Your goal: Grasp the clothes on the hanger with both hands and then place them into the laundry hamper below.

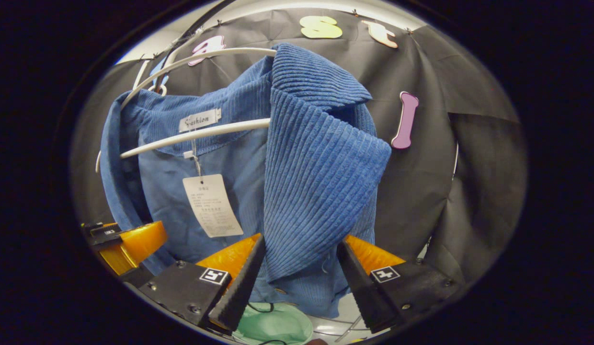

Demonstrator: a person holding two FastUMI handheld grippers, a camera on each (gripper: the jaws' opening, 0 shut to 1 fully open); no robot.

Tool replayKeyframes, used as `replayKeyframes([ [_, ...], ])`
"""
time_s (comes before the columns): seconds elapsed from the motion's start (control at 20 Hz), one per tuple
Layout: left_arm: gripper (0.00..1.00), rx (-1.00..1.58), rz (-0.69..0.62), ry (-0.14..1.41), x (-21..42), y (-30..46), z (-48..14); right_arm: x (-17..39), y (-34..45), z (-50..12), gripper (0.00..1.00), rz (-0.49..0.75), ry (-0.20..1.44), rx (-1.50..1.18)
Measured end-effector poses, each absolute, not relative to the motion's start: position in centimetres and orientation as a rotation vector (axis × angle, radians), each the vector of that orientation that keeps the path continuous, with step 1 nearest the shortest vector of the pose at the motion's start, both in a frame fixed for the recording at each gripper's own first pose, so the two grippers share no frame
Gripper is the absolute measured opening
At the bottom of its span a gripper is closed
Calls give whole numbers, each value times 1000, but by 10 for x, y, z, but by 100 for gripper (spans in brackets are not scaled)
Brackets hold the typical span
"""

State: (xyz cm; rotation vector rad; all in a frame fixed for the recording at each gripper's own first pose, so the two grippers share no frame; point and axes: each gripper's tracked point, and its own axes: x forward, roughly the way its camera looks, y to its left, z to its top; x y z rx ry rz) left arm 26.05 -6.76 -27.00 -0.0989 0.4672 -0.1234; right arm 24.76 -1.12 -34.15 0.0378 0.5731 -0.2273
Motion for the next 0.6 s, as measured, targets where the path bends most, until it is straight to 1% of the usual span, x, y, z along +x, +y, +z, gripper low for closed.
replayKeyframes([
  [0.15, 96, -75, -105, 476, 266, -66, -277, 256, -19, -344, 94, -266, 566, 52],
  [0.2, 100, -79, -104, 478, 267, -66, -278, 258, -20, -345, 94, -262, 569, 67],
  [0.25, 95, -82, -102, 479, 267, -66, -279, 260, -22, -345, 94, -265, 567, 67],
  [0.3, 83, -81, -96, 480, 268, -66, -280, 259, -26, -346, 92, -279, 565, 63],
  [0.5, 35, -72, -64, 492, 277, -57, -290, 252, -42, -341, 47, -324, 547, 59],
  [0.6, 11, -80, -88, 511, 277, -59, -291, 248, -46, -336, 25, -334, 535, 47],
])
